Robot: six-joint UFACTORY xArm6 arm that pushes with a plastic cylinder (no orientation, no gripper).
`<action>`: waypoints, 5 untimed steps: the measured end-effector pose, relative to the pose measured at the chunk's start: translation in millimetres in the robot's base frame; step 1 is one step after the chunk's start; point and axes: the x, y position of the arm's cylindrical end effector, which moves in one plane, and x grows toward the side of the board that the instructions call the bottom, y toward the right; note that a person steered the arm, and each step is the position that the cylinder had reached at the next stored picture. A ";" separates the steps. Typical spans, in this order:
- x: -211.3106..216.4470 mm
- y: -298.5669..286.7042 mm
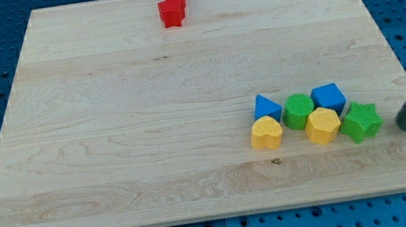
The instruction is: Slide the green star into the yellow heart
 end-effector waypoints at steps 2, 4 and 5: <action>-0.6 -21.8; -33.8 -62.3; -35.8 -64.2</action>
